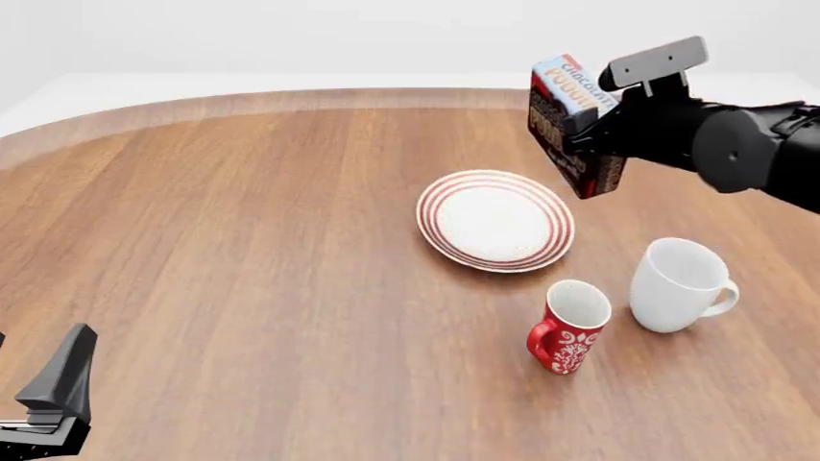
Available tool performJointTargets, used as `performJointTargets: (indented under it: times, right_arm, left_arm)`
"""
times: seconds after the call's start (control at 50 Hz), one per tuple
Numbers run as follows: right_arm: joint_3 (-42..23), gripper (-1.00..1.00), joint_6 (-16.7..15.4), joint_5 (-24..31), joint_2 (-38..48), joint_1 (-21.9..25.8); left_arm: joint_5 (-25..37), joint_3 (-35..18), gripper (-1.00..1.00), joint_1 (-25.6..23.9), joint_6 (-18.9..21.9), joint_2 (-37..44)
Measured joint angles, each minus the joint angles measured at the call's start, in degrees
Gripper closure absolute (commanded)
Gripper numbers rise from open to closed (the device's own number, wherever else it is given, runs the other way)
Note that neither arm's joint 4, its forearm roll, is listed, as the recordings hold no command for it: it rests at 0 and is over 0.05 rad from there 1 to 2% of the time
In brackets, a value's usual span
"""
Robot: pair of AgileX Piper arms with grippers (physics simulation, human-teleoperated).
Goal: Put the chocolate pudding to the right of the plate.
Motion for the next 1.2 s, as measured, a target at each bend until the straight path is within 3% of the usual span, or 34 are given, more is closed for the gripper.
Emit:
performJointTargets:
  times: [0.56,1.2]
  right_arm:
    - [-2.0,1.00,0.5,-5.2,10.8,-10.5]
    - [-9.0,1.00,-0.5,-6.6,24.4,-14.1]
  left_arm:
    - [0.0,0.0,-1.00,0.0,0.0,0.0]
    - [0.0,0.0,-1.00,0.0,0.0,0.0]
